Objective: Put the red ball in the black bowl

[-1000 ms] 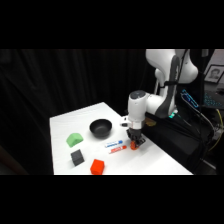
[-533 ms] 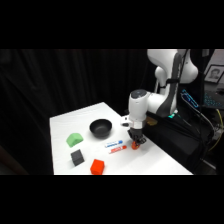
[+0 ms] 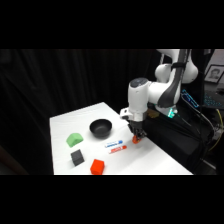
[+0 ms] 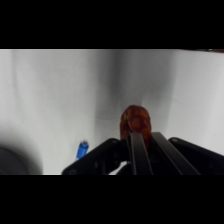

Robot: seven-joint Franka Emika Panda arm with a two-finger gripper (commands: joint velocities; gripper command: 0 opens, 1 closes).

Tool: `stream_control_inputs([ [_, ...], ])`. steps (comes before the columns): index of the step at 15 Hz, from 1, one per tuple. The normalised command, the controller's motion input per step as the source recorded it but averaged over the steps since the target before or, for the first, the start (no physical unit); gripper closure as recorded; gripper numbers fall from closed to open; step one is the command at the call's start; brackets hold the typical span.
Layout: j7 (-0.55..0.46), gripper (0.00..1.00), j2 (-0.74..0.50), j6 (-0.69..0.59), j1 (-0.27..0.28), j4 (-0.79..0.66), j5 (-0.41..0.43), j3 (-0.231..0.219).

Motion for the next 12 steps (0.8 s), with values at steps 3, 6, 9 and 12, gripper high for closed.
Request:
stream_control_inputs([
  [3, -0.07, 0.96, -0.43, -0.37, -0.068, -0.02, 0.052, 0.019],
  [6, -0.11, 0.96, -0.38, -0.32, -0.102, 0.01, 0.057, -0.033],
  [9, -0.07, 0.96, -0.31, -0.27, -0.141, 0.05, -0.040, -0.091],
  [12, -0.09, 0.96, -0.20, -0.22, -0.164, 0.13, -0.089, -0.115],
])
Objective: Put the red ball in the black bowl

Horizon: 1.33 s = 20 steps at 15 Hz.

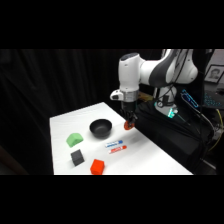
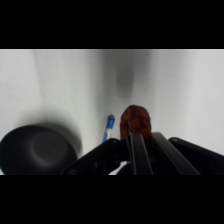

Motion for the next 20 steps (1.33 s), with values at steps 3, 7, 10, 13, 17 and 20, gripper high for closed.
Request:
stream_control_inputs([
  [3, -0.18, 0.96, -0.06, -0.19, -0.170, 0.22, -0.043, -0.137],
  [7, -0.19, 0.96, 0.09, -0.15, -0.155, 0.31, -0.026, -0.132],
  [10, -0.14, 0.96, 0.22, -0.14, -0.129, 0.37, -0.044, -0.106],
  [13, -0.14, 0.96, 0.27, -0.07, -0.103, 0.39, -0.036, -0.082],
  [17, -0.14, 0.96, 0.30, -0.01, -0.084, 0.36, 0.004, -0.054],
  [20, -0.16, 0.96, 0.32, 0.05, -0.067, 0.30, 0.085, -0.013],
])
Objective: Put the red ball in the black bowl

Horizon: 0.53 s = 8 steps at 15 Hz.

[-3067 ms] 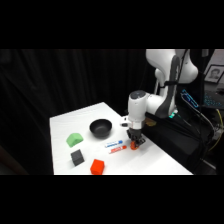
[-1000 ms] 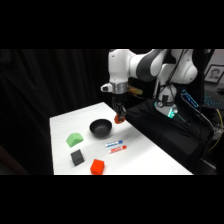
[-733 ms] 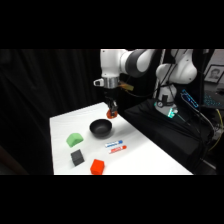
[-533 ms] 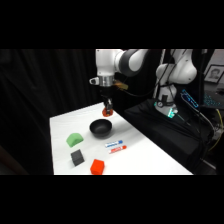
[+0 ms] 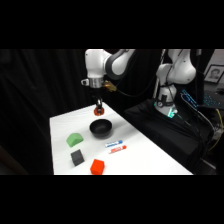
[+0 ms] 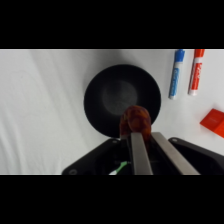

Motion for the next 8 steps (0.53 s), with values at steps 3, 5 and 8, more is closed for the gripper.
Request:
stream_control_inputs([
  [3, -0.21, 0.96, 0.31, 0.14, -0.061, 0.24, 0.160, 0.034],
  [5, -0.22, 0.96, 0.28, 0.16, -0.081, 0.21, 0.188, 0.066],
  [8, -0.22, 0.96, 0.24, 0.13, -0.107, 0.19, 0.191, 0.090],
])
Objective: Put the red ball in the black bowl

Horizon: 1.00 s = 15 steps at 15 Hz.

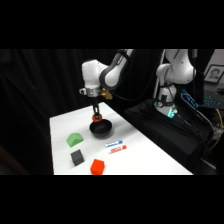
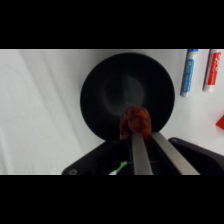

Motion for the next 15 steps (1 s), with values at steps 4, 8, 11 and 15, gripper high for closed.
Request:
stream_control_inputs([
  [4, -0.20, 0.97, 0.18, 0.09, -0.122, 0.14, 0.166, 0.103],
  [8, -0.20, 0.96, 0.15, 0.06, -0.122, 0.13, 0.174, 0.120],
  [11, -0.21, 0.59, 0.12, -0.02, -0.130, 0.17, 0.190, 0.125],
  [15, -0.07, 0.27, 0.07, -0.10, -0.072, 0.19, 0.061, 0.028],
])
